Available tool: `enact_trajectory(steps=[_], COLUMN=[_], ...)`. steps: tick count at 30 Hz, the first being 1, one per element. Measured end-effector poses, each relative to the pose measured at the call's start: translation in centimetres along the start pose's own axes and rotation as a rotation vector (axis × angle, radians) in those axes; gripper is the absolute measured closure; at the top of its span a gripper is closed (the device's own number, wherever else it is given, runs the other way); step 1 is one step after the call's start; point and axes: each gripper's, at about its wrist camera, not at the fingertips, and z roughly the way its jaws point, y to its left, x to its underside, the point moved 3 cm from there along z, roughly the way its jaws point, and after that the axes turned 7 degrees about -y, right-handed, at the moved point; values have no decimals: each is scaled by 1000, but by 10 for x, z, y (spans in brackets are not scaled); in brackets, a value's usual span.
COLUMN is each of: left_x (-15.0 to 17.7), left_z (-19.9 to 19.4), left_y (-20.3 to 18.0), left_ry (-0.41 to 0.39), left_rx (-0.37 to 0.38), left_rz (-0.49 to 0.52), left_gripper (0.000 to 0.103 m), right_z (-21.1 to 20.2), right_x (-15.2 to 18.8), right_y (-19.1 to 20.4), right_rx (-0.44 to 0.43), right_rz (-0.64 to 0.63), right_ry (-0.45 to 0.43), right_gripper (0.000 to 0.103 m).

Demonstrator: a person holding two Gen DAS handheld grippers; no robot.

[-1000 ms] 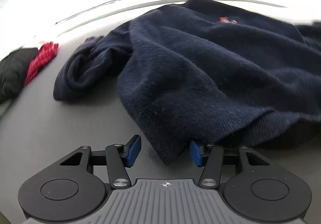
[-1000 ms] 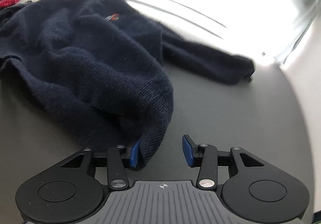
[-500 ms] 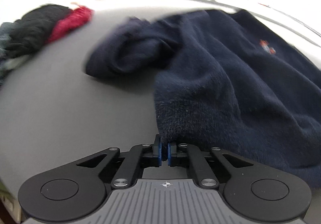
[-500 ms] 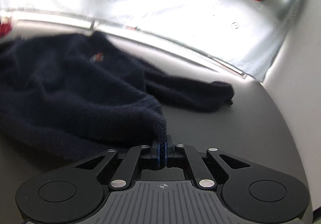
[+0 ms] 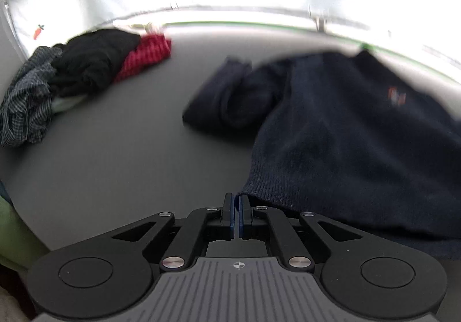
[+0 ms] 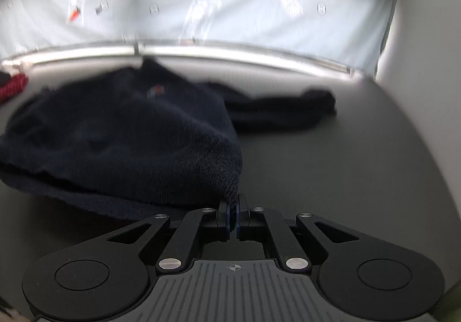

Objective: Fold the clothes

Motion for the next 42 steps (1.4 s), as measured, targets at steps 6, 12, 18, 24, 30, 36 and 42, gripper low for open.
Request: enact_trajectory(steps=[6,12,18,24,30,36,42], left_x=[32,25,15,9,-9,-17,-6], left_z=[27,17,13,15,25,28,40], left_y=[8,-31,-71,-101,-117,-117,-106], left_ry=[107,-24,-59,-83,-78,-71,-4], left_rx=[12,101,225,289,322,333,343], left_rz=[27,260,316,357,354,359,309], left_gripper=[97,66,57,56,51,50,48], right_z=[32,17,11,20,64,58,32], right_x=[25,5,0,-2,-9,-14,-10], right_y=[-1,10,17,26,38,51,79], right_rx=[-39,-13,-20,-79,-121,-176,-312], right_rz=[-17,-78,-112,-135,-125,-184,-332], right_ry=[137,43,11,22,91,29,-29], right_gripper=[93,60,59,58,37,53,51])
